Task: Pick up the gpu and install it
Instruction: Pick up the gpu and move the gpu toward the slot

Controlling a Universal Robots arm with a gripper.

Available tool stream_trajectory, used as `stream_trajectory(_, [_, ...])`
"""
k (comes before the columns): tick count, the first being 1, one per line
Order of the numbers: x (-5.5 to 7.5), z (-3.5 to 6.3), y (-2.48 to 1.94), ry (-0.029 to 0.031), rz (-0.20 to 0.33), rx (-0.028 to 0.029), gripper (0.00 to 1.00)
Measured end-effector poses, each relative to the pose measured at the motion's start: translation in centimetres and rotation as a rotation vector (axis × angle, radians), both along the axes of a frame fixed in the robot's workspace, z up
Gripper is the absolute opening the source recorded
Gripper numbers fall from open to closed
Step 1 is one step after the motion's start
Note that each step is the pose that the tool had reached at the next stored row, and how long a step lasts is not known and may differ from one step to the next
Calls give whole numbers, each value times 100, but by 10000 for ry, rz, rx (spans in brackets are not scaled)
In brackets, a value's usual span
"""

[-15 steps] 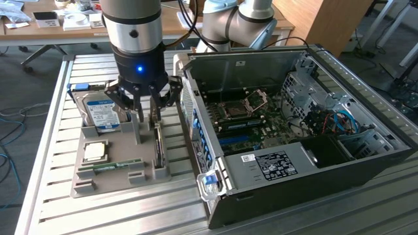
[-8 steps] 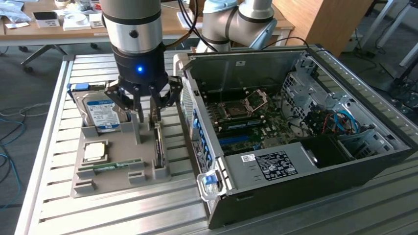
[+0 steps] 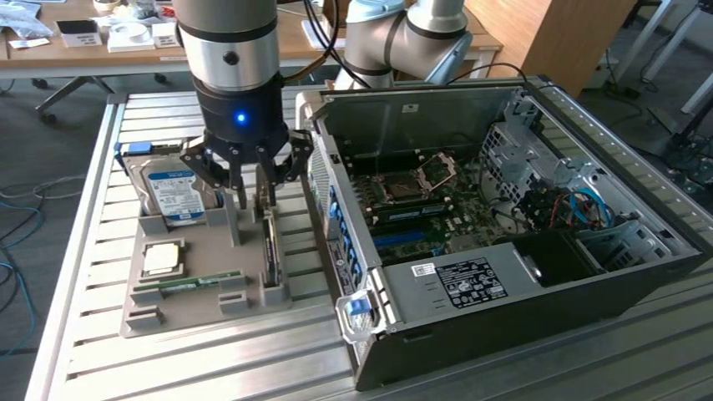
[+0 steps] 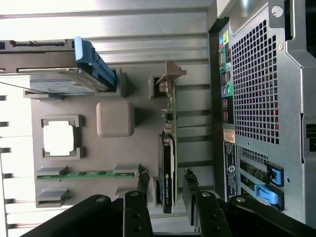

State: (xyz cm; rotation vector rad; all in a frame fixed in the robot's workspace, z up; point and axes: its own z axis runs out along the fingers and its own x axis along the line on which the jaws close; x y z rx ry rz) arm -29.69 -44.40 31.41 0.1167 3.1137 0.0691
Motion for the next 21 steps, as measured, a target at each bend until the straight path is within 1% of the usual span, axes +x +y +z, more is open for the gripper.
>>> stream_trajectory(8, [0, -58, 0, -1, 0, 1, 42])
stream_trajectory(17, [0, -61, 0, 0, 0, 0, 42])
stream_trajectory(19, [0, -61, 0, -1, 0, 1, 43])
stream_trajectory(20, [0, -61, 0, -1, 0, 0, 49])
stream_trajectory(21, [0, -61, 0, 0, 0, 0, 49])
